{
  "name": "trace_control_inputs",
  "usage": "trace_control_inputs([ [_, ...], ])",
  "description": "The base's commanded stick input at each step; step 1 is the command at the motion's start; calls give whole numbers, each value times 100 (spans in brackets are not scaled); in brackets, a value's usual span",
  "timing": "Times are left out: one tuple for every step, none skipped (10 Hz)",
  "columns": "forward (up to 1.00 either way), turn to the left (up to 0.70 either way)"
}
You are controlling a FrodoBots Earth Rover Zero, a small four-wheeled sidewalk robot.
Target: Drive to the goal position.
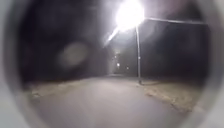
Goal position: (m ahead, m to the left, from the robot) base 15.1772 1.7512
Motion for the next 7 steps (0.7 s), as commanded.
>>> trace_control_inputs([
  [85, 0],
  [85, 0],
  [85, 0],
  [85, 0],
  [85, 0],
  [85, 0],
  [85, 0],
])
